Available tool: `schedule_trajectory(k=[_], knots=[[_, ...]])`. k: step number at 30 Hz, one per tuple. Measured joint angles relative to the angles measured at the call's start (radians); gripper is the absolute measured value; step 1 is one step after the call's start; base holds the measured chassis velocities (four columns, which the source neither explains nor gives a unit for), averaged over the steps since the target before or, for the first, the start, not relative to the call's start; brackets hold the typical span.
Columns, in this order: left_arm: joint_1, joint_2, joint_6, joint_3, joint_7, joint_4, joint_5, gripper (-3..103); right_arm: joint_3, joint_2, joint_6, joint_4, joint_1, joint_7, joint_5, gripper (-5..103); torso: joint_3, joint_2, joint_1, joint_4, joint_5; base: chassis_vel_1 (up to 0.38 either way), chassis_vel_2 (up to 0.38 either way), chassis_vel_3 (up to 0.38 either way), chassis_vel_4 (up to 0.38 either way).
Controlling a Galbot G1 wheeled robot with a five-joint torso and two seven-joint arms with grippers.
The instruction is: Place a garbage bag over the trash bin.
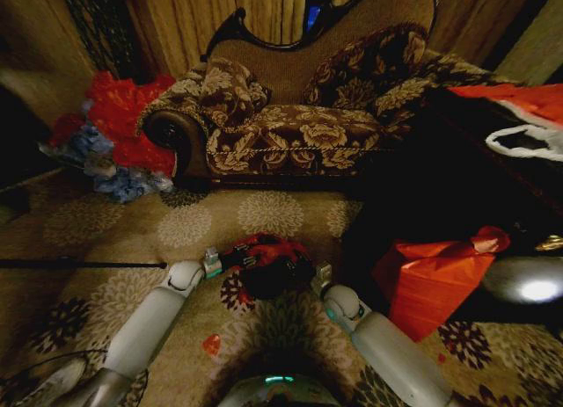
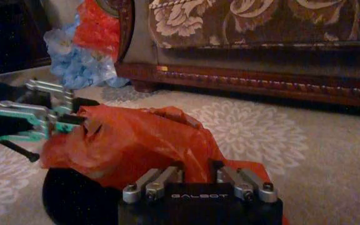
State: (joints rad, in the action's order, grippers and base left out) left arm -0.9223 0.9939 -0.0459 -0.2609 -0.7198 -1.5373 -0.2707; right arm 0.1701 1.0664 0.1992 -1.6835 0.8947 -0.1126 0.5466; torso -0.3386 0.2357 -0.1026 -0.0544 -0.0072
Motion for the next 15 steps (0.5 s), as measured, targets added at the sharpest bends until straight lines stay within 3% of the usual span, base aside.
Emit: schedule_trajectory(k=[2,4,6,9,11,15], knots=[[-0.077,-0.028,-0.002,-0.032,0.018,-0.081,0.0,25,-0.004,-0.009,0.0,-0.021,0.023,-0.008,-0.003,10,0.0,0.0,0.0,0.0,0.0001,0.0,0.0,0.0,0.0],[-0.1,-0.032,-0.002,-0.039,0.023,-0.102,0.0,25,-0.006,-0.011,0.0,-0.023,0.028,-0.009,-0.006,10,0.0,0.0,0.0,0.0003,0.0002,0.0,0.0,0.0,0.0],[-0.184,-0.032,0.003,-0.06,0.037,-0.167,0.02,18,-0.012,-0.013,-0.003,-0.023,0.042,-0.011,-0.014,2,0.0,0.0,0.0,0.0003,-0.0004,0.0,0.0,0.0,0.0],[-0.228,-0.025,0.014,-0.074,0.044,-0.202,0.043,13,-0.016,-0.016,-0.005,-0.024,0.05,-0.012,-0.017,1,0.0,0.0,0.0,0.0003,-0.0001,0.0,0.0,0.0,0.0],[-0.288,-0.006,0.02,-0.083,0.065,-0.247,0.065,2,-0.021,-0.022,-0.008,-0.025,0.064,-0.012,-0.021,0,0.0,0.0,0.0,0.0001,-0.0001,0.0,0.0,0.0,0.0],[-0.336,0.024,0.032,-0.082,0.102,-0.269,0.081,0,-0.028,-0.023,-0.015,-0.018,0.077,-0.011,-0.033,0,0.0,0.0,0.0,0.0001,-0.0001,0.0,0.0,0.0,0.0]])
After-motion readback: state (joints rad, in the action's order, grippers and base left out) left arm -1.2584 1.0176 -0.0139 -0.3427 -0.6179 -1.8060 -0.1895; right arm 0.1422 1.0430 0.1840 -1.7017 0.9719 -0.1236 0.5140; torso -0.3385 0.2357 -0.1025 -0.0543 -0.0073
